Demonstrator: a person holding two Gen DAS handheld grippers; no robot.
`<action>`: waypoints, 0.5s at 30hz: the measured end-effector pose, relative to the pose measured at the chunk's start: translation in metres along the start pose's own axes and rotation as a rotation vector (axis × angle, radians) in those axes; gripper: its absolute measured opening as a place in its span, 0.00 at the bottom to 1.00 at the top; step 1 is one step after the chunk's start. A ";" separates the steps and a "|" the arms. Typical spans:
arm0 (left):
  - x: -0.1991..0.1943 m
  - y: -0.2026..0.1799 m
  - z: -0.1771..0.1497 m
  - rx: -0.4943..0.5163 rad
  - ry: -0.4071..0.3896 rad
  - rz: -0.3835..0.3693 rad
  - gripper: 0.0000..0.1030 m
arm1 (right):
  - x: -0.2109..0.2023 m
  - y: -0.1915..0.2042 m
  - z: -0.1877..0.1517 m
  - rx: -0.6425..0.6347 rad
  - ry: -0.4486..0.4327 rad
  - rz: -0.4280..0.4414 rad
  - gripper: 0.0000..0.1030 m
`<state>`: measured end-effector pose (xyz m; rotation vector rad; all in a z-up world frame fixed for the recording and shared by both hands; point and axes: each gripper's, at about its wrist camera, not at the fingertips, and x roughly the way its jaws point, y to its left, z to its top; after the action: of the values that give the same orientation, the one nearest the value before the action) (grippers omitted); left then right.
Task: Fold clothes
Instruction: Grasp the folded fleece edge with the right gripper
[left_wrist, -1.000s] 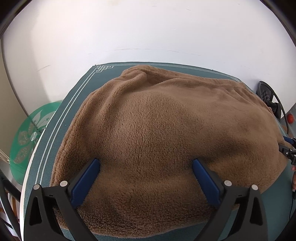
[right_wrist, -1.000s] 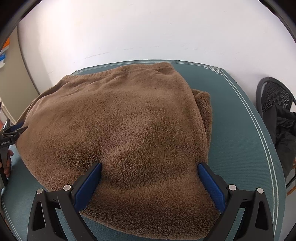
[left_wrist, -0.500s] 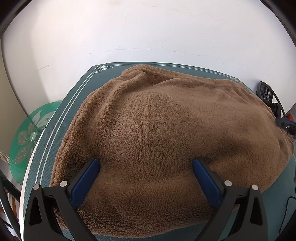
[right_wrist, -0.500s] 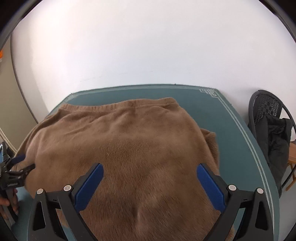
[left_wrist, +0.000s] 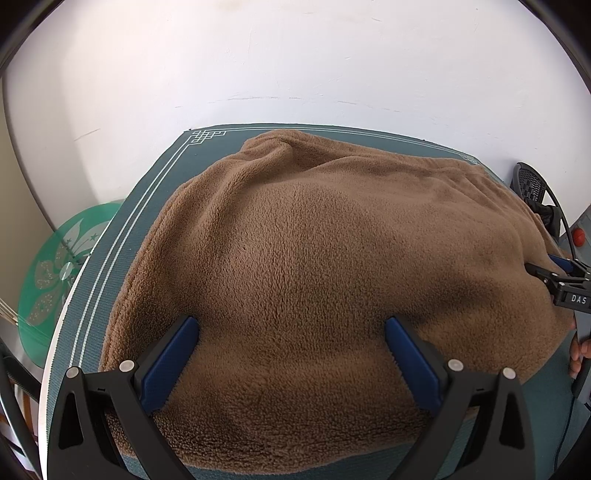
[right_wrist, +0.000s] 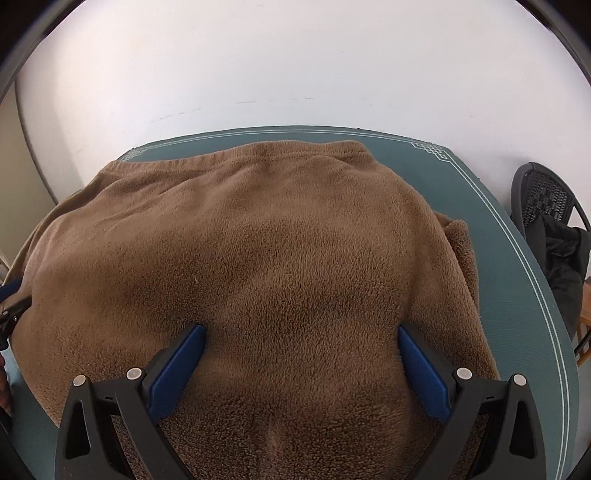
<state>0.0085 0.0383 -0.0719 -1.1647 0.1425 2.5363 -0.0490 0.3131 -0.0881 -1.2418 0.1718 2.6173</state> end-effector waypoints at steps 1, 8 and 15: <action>0.000 0.000 0.000 0.000 -0.001 0.000 0.98 | 0.000 -0.001 0.000 0.002 -0.001 0.002 0.99; 0.002 0.000 0.000 -0.003 -0.002 -0.002 0.98 | -0.031 -0.025 -0.015 0.108 -0.031 0.066 0.99; 0.002 0.000 -0.001 -0.002 -0.003 -0.002 0.98 | -0.068 -0.109 -0.045 0.401 -0.053 0.100 0.99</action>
<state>0.0075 0.0384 -0.0740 -1.1615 0.1379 2.5370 0.0551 0.3973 -0.0641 -1.0445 0.7250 2.5202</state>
